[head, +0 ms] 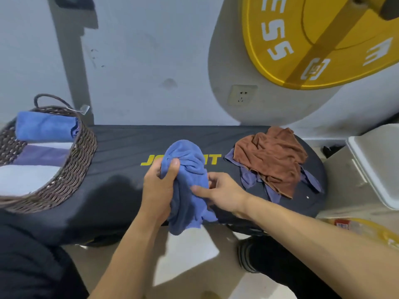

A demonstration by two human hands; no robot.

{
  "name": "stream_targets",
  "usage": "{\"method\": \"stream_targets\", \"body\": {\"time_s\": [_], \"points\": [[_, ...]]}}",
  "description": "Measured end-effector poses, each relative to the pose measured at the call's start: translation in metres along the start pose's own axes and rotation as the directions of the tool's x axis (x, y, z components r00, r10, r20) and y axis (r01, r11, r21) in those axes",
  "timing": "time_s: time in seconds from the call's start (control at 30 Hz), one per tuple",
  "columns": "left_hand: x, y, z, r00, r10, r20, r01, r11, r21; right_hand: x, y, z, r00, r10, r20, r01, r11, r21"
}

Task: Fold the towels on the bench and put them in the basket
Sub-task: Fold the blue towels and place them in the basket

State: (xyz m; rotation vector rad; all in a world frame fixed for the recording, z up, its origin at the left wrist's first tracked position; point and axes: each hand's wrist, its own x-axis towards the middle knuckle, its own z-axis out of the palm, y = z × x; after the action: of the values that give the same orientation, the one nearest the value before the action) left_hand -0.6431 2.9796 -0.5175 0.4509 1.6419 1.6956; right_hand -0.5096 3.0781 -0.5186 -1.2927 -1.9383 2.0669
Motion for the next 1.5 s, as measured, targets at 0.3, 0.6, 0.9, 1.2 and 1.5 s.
{"method": "stream_targets", "body": {"time_s": [0.3, 0.6, 0.9, 1.2, 1.5], "points": [[0.002, 0.000, -0.028, 0.993, 0.117, -0.025, -0.102, 0.933, 0.344, -0.029, -0.014, -0.086, 0.987, -0.104, -0.124, 0.038, 0.892, -0.450], [0.038, -0.013, -0.052, 0.995, 0.024, -0.100, 0.062, 0.636, 0.769, -0.021, -0.021, -0.135, 0.966, -0.246, -0.083, 0.083, 0.595, -0.799], [0.015, 0.019, 0.083, 0.825, 0.050, 0.564, -0.431, 0.701, 0.569, -0.023, -0.031, -0.113, 0.925, -0.377, -0.049, 0.308, 0.818, -0.485], [0.032, 0.045, 0.067, 0.812, 0.227, 0.537, -0.543, 0.630, 0.555, -0.029, -0.035, -0.127, 0.976, -0.199, 0.093, 0.217, 0.805, -0.552], [0.035, 0.052, 0.030, 0.890, 0.205, 0.407, -0.425, 0.696, 0.578, -0.020, -0.031, -0.128, 1.000, 0.000, -0.003, 0.000, 0.999, 0.040]]}}
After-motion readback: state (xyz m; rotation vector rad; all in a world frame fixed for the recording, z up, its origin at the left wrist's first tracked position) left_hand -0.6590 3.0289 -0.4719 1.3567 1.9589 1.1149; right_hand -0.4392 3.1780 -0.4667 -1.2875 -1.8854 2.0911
